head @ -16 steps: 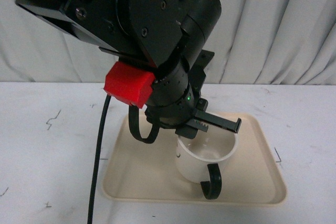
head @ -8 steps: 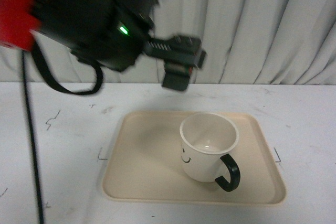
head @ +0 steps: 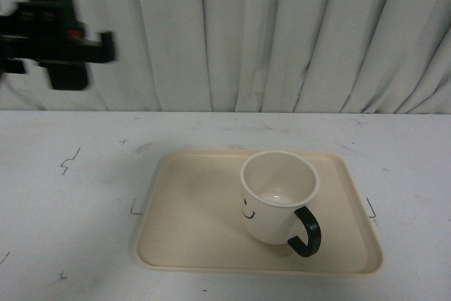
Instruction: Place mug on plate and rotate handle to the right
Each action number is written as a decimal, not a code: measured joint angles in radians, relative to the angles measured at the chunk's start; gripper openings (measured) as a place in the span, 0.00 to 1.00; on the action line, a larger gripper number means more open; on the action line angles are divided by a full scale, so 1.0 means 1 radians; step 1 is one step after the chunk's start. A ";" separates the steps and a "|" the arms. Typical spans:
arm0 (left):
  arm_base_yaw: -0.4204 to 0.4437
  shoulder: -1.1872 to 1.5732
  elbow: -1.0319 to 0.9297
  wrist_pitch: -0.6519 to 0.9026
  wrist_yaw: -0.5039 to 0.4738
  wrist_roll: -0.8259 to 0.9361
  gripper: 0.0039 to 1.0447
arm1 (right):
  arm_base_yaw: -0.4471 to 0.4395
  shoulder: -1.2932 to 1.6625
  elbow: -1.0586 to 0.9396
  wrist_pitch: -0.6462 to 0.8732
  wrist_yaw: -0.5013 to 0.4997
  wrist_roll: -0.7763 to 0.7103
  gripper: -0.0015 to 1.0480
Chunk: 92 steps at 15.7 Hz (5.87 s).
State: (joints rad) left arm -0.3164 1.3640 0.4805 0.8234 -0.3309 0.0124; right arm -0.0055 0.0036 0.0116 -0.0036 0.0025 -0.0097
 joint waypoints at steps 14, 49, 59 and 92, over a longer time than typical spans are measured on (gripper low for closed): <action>0.311 -0.627 -0.424 -0.149 0.325 -0.009 0.01 | 0.000 0.000 0.000 0.000 -0.002 0.000 0.94; 0.315 -1.357 -0.472 -0.827 0.331 -0.012 0.94 | 0.057 0.756 0.420 -0.201 -0.225 -0.212 0.94; 0.315 -1.357 -0.472 -0.827 0.331 -0.012 0.94 | 0.282 1.769 1.125 -0.340 -0.099 0.071 0.94; 0.315 -1.357 -0.472 -0.827 0.331 -0.012 0.94 | 0.386 2.229 1.660 -0.706 -0.214 -0.699 0.03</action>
State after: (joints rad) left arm -0.0010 0.0071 0.0086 -0.0036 -0.0002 0.0006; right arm 0.3801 2.2330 1.6718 -0.7101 -0.2111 -0.7090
